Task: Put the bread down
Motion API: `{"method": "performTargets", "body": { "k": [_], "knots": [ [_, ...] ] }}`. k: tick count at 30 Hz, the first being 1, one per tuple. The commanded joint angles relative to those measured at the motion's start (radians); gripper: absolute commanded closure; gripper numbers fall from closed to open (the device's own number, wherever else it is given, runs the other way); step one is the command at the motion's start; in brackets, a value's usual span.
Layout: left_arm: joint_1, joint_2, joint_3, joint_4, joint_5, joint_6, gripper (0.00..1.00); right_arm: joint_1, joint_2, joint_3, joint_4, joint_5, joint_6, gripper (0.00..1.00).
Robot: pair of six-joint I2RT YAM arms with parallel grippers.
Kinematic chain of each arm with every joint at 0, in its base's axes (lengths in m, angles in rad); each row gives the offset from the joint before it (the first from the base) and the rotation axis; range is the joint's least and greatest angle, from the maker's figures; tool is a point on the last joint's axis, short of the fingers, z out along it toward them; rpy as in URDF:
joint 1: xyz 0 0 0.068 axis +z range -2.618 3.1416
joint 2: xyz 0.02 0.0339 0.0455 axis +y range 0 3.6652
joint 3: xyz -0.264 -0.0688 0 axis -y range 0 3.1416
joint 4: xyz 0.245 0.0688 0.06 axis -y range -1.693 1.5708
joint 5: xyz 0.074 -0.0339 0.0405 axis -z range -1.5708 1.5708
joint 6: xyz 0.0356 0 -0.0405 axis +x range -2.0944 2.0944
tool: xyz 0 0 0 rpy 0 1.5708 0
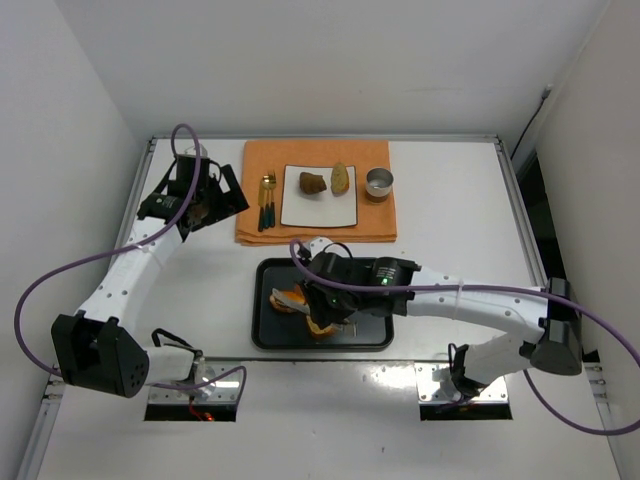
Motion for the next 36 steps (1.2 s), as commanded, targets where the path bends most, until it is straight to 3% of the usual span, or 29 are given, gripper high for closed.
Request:
{"method": "performTargets", "body": {
  "k": [1,12,29,32,36],
  "knots": [
    [0.012,-0.022,0.008,0.02,0.015,0.007,0.01,0.004,-0.025,0.044,-0.051,-0.034,-0.018,0.52],
    [0.012,-0.022,0.008,0.02,0.025,0.007,0.01,0.004,0.036,0.09,-0.083,-0.01,-0.124,0.41],
    [0.012,-0.013,0.008,0.02,0.015,0.007,0.01,-0.005,0.182,0.154,-0.06,0.038,-0.233,0.4],
    [0.012,-0.013,0.008,0.02,0.015,0.007,0.01,-0.005,0.182,0.154,-0.049,0.038,-0.242,0.46],
    [0.012,-0.013,0.008,0.02,0.006,0.007,0.01,-0.005,0.191,0.154,-0.049,0.049,-0.242,0.64]
  ]
}}
